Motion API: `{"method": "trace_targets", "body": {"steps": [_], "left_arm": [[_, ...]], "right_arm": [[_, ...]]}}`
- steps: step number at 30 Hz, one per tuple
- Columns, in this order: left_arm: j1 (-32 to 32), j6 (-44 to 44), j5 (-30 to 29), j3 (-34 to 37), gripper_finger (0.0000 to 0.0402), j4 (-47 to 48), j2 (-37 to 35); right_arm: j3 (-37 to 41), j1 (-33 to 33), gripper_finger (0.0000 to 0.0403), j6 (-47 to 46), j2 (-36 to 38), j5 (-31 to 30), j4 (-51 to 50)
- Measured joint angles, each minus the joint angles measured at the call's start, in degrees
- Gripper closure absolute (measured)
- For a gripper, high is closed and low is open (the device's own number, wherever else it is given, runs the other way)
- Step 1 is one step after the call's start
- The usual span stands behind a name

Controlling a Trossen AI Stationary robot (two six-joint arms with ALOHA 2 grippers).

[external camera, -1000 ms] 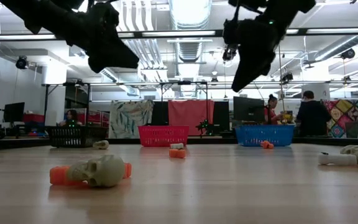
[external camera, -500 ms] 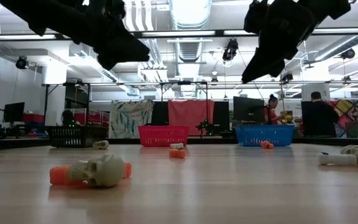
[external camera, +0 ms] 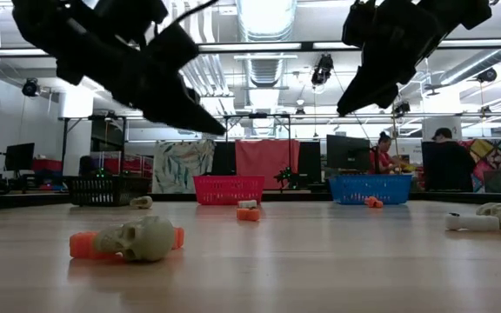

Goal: Sort Halloween decoration
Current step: Put the orange skeleton toy into the blue bin

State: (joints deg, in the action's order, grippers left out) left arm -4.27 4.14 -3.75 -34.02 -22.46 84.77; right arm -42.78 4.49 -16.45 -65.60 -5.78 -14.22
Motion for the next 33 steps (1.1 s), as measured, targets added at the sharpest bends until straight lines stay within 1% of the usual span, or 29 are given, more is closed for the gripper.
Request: {"method": "trace_targets", "body": {"steps": [2, 5, 12, 15, 16, 19, 22, 30, 33], "left_arm": [[-0.04, 1.82, 0.12, 0.0, 0.029, -1.29, 2.09], [-0.05, 3.42, 1.84, 0.0, 0.0275, -4.04, 5.35], [-0.05, 3.96, 3.32, 0.0, 0.0221, -10.31, 11.83], [0.0, 3.96, 6.77, 0.0, 0.0209, -14.39, 14.79], [-0.02, 3.96, 7.78, 0.0, 0.0208, -15.72, 15.78], [0.02, 4.42, 7.9, -0.02, 0.0209, -18.34, 18.26], [0.21, 5.76, 7.82, -0.02, 0.021, -18.99, 20.27], [1.22, 5.98, 7.83, -0.02, 0.0211, -23.95, 24.39], [1.76, 6.16, 7.85, -0.02, 0.0211, -24.11, 25.59]], "right_arm": [[0.0, 0.0, 0.0327, -0.02, -0.02, 0.02, -0.01], [0.0, 0.0, 0.0322, -0.02, -0.04, 0.02, 0.05], [-0.02, 0.0, 0.0317, -0.03, -0.07, 0.26, 1.79], [-0.02, 0.0, 0.0321, -0.01, -0.09, 0.26, 2.21], [-0.02, 0.0, 0.0322, 0.0, -0.09, 0.26, 2.44], [-0.02, 0.0, 0.0325, -0.02, -0.09, 0.26, 2.76], [-0.02, 0.0, 0.0324, -0.04, -0.09, 0.28, 2.79], [-0.02, 0.0, 0.0316, -0.04, -0.09, 0.26, 2.89], [-0.02, 0.0, 0.0318, -0.04, -0.09, 0.26, 3.02]]}}
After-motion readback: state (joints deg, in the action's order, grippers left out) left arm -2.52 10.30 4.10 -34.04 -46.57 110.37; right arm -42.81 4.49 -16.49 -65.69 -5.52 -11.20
